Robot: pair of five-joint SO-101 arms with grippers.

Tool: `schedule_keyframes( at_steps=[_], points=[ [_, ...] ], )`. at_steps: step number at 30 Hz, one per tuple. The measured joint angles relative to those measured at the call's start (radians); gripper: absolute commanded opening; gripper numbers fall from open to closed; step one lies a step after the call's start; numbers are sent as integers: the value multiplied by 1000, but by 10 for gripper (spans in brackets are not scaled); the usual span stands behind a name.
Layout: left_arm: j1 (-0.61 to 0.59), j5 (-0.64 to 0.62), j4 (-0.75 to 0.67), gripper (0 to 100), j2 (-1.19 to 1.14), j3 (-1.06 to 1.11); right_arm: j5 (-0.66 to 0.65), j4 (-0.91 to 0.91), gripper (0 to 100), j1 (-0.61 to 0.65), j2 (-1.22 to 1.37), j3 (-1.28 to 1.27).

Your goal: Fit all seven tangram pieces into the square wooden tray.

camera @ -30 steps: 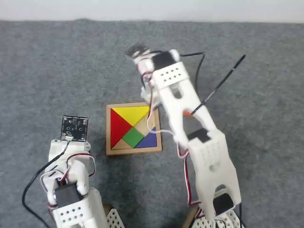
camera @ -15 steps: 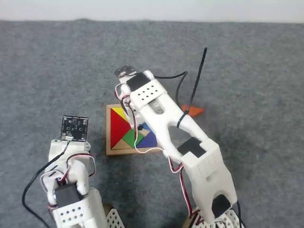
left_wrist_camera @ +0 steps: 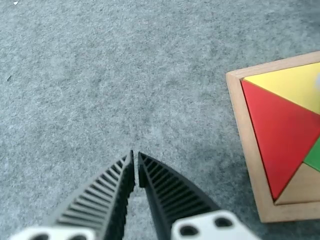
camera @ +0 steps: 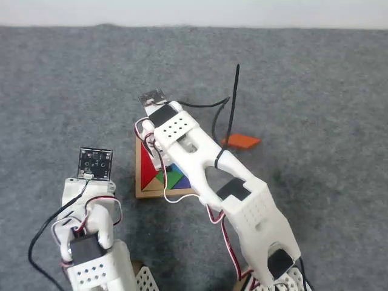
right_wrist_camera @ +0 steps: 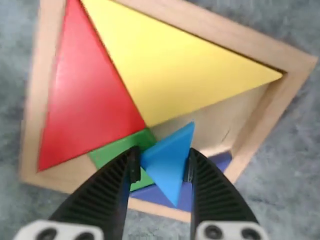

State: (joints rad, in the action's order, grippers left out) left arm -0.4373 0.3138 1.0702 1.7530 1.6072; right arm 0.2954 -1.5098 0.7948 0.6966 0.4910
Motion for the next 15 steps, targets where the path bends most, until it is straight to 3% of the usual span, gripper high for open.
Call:
schedule_keyframes(
  at_steps=[15],
  points=[
    [0, 0, 0, 13, 0, 0, 44, 9, 92, -8, 2, 0]
  ],
)
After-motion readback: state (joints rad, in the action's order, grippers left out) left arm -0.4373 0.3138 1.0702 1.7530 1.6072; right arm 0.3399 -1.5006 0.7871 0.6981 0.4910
